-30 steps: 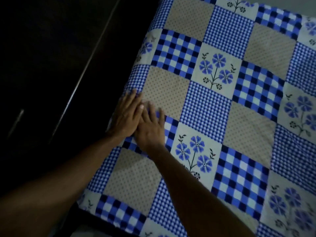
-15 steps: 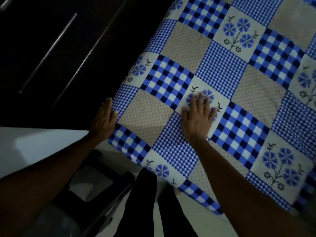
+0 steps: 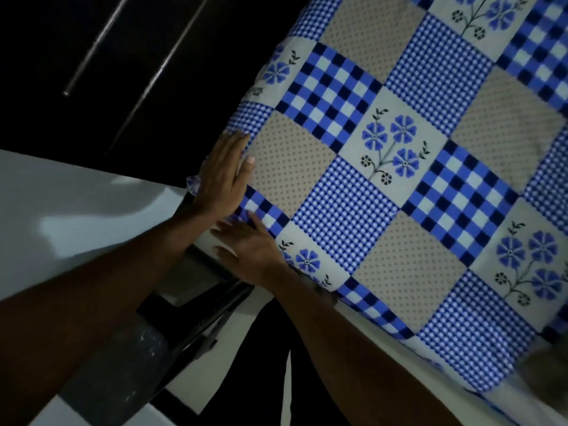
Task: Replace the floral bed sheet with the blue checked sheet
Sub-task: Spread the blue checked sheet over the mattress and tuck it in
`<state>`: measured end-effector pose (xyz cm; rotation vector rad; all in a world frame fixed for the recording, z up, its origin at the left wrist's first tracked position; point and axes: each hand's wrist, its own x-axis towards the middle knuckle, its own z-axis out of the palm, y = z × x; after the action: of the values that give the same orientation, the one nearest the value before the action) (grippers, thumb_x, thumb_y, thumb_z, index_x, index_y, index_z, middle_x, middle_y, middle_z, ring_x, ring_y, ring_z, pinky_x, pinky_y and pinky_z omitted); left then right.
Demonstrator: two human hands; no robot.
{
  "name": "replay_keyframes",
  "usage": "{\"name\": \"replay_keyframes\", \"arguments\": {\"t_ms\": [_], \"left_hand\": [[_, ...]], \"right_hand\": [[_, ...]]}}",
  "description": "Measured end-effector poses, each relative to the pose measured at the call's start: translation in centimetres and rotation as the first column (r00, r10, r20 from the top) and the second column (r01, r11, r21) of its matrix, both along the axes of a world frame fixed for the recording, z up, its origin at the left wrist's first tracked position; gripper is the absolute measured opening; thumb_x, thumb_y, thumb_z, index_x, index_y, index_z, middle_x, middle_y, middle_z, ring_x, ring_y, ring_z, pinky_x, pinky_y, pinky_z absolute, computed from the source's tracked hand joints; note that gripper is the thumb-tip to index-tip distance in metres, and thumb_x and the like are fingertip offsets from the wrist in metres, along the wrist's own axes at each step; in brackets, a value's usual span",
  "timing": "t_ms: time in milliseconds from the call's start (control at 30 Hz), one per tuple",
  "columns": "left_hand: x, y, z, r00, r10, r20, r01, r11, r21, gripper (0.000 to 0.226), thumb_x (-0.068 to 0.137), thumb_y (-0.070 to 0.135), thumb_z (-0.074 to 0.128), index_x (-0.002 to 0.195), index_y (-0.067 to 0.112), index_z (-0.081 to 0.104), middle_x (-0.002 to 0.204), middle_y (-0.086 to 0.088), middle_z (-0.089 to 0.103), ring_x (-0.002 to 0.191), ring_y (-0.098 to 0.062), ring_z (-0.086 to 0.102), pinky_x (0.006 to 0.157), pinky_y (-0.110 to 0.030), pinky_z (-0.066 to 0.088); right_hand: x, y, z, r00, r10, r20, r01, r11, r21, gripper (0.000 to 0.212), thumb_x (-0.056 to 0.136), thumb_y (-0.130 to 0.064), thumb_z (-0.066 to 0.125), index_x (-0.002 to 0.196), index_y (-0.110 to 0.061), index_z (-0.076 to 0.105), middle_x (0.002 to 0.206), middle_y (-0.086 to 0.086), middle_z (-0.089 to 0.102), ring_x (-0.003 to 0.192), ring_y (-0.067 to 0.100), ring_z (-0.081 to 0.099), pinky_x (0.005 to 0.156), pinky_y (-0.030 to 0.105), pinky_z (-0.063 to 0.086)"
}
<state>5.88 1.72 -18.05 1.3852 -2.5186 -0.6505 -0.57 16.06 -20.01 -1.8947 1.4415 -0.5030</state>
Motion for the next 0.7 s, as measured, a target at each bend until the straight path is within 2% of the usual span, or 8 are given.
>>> {"name": "replay_keyframes", "arguments": {"t_ms": [67, 100, 167, 267, 333, 433, 533, 700], "left_hand": [[-1.1, 0.2, -0.6, 0.996, -0.077, 0.048, 0.077, 0.997, -0.005, 0.066, 0.104, 0.051, 0.021, 0.145, 0.004, 0.043, 0.153, -0.016, 0.038, 0.145, -0.030, 0.029, 0.120, -0.042, 0.023], [-1.9, 0.4, -0.9, 0.991, -0.120, 0.062, 0.120, 0.993, -0.006, 0.066, 0.104, 0.050, 0.022, 0.145, 0.003, 0.043, 0.153, -0.017, 0.038, 0.145, -0.031, 0.029, 0.120, -0.043, 0.023], [-4.3, 0.7, -1.3, 0.969, -0.233, 0.082, 0.235, 0.972, -0.023, 0.062, 0.105, 0.047, 0.026, 0.144, 0.001, 0.043, 0.152, -0.017, 0.040, 0.144, -0.031, 0.032, 0.119, -0.046, 0.025], [-8.8, 1.8, -1.7, 0.913, -0.405, 0.056, 0.407, 0.914, -0.016, 0.056, 0.105, 0.042, 0.031, 0.146, 0.004, 0.043, 0.152, -0.014, 0.041, 0.144, -0.030, 0.033, 0.118, -0.047, 0.027], [-12.3, 2.7, -2.0, 0.874, -0.486, 0.023, 0.486, 0.874, 0.019, 0.056, 0.105, 0.043, 0.033, 0.149, 0.010, 0.040, 0.157, -0.010, 0.034, 0.148, -0.027, 0.025, 0.119, -0.045, 0.023], [-18.1, 4.5, -2.3, 0.776, -0.628, 0.049, 0.629, 0.777, -0.011, 0.055, 0.105, 0.044, 0.034, 0.151, 0.014, 0.037, 0.161, -0.006, 0.026, 0.151, -0.024, 0.015, 0.122, -0.045, 0.014], [-23.0, 7.5, -2.3, 0.674, -0.723, 0.152, 0.734, 0.679, -0.025, 0.057, 0.104, 0.049, 0.030, 0.152, 0.018, 0.035, 0.163, -0.003, 0.022, 0.152, -0.024, 0.010, 0.121, -0.052, 0.009], [-24.9, 12.9, -3.7, 0.565, -0.770, 0.298, 0.808, 0.589, -0.010, 0.064, 0.103, 0.055, 0.025, 0.157, 0.022, 0.016, 0.166, -0.002, 0.006, 0.153, -0.025, 0.001, 0.116, -0.065, 0.006]], "right_hand": [[-3.2, 1.8, 0.8, 0.920, -0.319, 0.228, 0.343, 0.937, -0.073, 0.030, 0.100, -0.022, 0.053, 0.120, -0.008, 0.070, 0.120, 0.009, 0.070, 0.112, 0.029, 0.061, 0.103, 0.042, 0.043], [-5.5, 2.6, 1.2, 0.849, -0.456, 0.268, 0.494, 0.865, -0.092, 0.027, 0.099, -0.019, 0.053, 0.114, -0.007, 0.072, 0.112, 0.009, 0.072, 0.103, 0.029, 0.063, 0.092, 0.042, 0.049], [-11.4, 4.2, 2.0, 0.725, -0.654, 0.216, 0.686, 0.714, -0.139, 0.024, 0.099, -0.017, 0.054, 0.110, -0.007, 0.072, 0.109, 0.008, 0.072, 0.099, 0.025, 0.063, 0.086, 0.042, 0.051], [-20.3, 6.2, 1.3, 0.539, -0.841, -0.045, 0.828, 0.538, -0.157, 0.032, 0.102, -0.028, 0.052, 0.126, -0.010, 0.064, 0.129, 0.011, 0.065, 0.119, 0.027, 0.058, 0.100, 0.048, 0.047], [-24.7, 7.4, 0.1, 0.420, -0.865, -0.274, 0.873, 0.468, -0.140, 0.047, 0.104, -0.042, 0.045, 0.141, -0.015, 0.051, 0.149, 0.011, 0.049, 0.138, 0.030, 0.044, 0.111, 0.052, 0.037], [-28.4, 9.4, -0.9, 0.344, -0.818, -0.462, 0.906, 0.418, -0.063, 0.060, 0.103, -0.056, 0.031, 0.154, -0.024, 0.034, 0.164, 0.005, 0.024, 0.152, 0.027, 0.018, 0.122, 0.053, 0.014], [-29.1, 12.3, -1.3, 0.233, -0.813, -0.534, 0.953, 0.300, -0.041, 0.060, 0.103, -0.059, 0.025, 0.157, -0.032, 0.023, 0.167, 0.001, 0.012, 0.154, 0.022, 0.007, 0.123, 0.054, 0.000], [-25.2, 19.1, -1.8, -0.015, -0.821, -0.570, 1.000, -0.005, -0.019, 0.063, 0.102, -0.060, 0.026, 0.159, -0.033, 0.016, 0.168, 0.003, 0.005, 0.154, 0.025, 0.005, 0.121, 0.060, 0.003]]}}
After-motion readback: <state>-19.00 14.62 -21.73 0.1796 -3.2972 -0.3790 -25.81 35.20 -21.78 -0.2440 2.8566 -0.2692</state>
